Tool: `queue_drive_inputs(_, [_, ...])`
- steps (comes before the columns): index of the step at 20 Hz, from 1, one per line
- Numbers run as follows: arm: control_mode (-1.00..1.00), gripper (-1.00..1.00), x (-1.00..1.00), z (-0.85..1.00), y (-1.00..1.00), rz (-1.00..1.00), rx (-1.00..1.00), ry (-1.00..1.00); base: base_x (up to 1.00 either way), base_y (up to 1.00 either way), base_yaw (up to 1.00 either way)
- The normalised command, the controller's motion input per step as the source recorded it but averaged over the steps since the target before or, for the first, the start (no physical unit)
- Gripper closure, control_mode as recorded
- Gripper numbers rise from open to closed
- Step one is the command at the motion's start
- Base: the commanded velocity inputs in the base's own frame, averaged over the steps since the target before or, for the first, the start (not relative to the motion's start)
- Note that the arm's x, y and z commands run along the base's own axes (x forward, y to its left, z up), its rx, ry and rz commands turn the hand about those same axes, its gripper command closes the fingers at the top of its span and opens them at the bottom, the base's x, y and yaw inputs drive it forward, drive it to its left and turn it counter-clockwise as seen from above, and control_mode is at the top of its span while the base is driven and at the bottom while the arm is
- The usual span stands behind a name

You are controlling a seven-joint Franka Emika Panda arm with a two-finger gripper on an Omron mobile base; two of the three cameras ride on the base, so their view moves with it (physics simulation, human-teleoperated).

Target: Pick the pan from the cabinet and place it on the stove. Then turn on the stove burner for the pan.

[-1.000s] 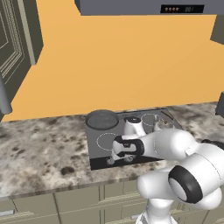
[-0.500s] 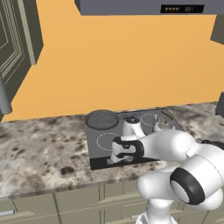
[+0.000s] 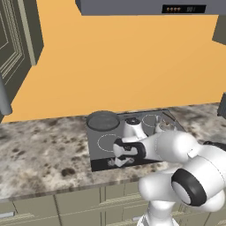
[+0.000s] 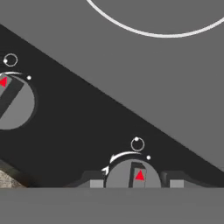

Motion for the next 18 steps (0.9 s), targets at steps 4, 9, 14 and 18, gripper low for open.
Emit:
queue_drive_inputs(4, [-1.00, 1.00, -0.21, -0.42, -0.38, 0.27, 0.00, -0.21, 0.00, 0.00, 0.00])
queue_drive_inputs(9, [-1.00, 1.00, -0.30, -0.49, -0.33, 0.27, 0.00, -0.26, 0.00, 0.00, 0.00])
queue_drive_inputs(14, [-1.00, 1.00, -0.44, -0.53, -0.27, 0.28, 0.00, -0.29, 0.00, 0.00, 0.00])
queue_drive_inputs(18, [-1.00, 1.00, -0.44, -0.49, -0.25, 0.28, 0.00, -0.29, 0.00, 0.00, 0.00])
